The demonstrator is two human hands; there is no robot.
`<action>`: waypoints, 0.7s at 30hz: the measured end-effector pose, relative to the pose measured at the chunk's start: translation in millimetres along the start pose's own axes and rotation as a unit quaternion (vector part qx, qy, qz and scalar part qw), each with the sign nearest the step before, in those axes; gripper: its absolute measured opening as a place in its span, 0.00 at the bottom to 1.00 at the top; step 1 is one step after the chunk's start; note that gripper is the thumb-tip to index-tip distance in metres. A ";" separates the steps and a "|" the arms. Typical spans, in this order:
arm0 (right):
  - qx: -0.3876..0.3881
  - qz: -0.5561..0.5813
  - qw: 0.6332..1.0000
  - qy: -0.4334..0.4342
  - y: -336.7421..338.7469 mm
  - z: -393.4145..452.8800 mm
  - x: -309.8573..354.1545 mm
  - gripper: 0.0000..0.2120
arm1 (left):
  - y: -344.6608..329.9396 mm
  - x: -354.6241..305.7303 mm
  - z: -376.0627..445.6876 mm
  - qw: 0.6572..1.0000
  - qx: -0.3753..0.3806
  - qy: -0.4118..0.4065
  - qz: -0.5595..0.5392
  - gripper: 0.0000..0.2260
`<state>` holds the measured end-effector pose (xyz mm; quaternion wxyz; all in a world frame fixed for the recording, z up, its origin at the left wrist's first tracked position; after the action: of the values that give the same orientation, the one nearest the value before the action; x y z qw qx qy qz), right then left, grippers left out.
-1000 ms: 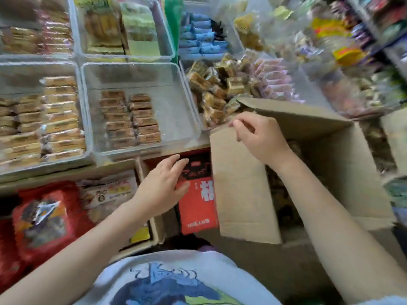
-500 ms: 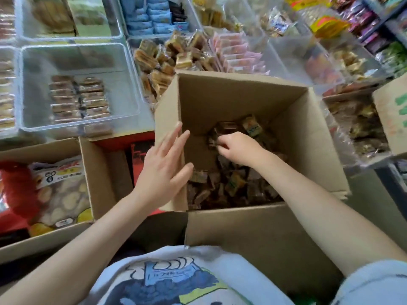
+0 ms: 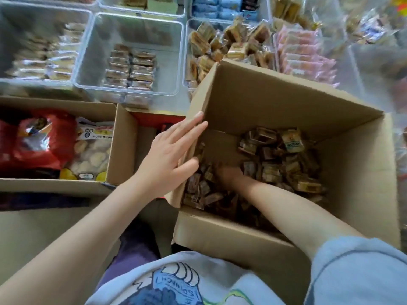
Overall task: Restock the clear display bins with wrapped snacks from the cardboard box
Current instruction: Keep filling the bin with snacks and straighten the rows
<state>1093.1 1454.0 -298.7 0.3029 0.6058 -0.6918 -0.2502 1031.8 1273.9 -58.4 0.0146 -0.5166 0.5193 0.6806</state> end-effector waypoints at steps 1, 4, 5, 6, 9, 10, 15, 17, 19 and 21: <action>0.008 0.034 0.999 0.005 -0.7 2.7 -4.1 0.29 | -0.5 0.5 0.4 1.000 0.000 0.001 -0.001 0.30; 0.015 0.327 0.945 -0.017 24.3 -15.8 -20.1 0.28 | -3.0 -0.1 1.1 1.000 -0.003 0.000 -0.004 0.30; 0.011 0.456 0.889 -0.030 36.0 -24.9 -25.4 0.25 | -4.3 0.2 0.9 1.000 0.000 0.002 -0.007 0.30; 0.027 0.568 0.822 -0.041 48.4 -38.0 -27.7 0.22 | -5.2 1.0 0.5 1.000 0.002 0.003 -0.011 0.30; 0.076 0.756 0.650 0.014 92.8 -78.8 -21.9 0.23 | -4.2 3.1 -0.2 1.000 0.009 -0.002 -0.015 0.30; 0.074 0.779 0.620 0.045 111.0 -94.1 -16.6 0.24 | -3.2 3.5 0.0 1.000 0.011 -0.005 -0.012 0.30; -0.032 0.815 0.556 0.159 186.3 -138.3 7.8 0.25 | 6.5 6.0 -0.5 1.000 0.011 -0.001 -0.009 0.32; -0.066 0.799 0.565 0.195 215.5 -149.5 26.0 0.24 | 16.9 18.4 -0.4 0.999 0.012 0.026 -0.030 0.32; -0.088 0.775 0.585 0.223 243.3 -152.7 51.5 0.24 | 34.9 43.2 1.5 0.998 0.003 0.058 -0.027 0.30; -0.113 0.739 0.625 0.225 267.7 -144.4 79.6 0.22 | 60.1 73.0 3.7 0.996 -0.011 0.089 -0.001 0.30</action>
<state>1007.1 1415.9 1.2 0.5981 -0.1111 -0.7836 0.1258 961.8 1211.1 -69.5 -0.0368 -0.5759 0.5109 0.6372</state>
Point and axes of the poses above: each hand's wrist, its own z-axis towards the middle knuckle, its own y-axis out of the back of the hand, x = y × z, the point moved 5 cm from there along z, towards the middle knuckle, and after that the axes turned 5 degrees about y, right-handed, at the moved point
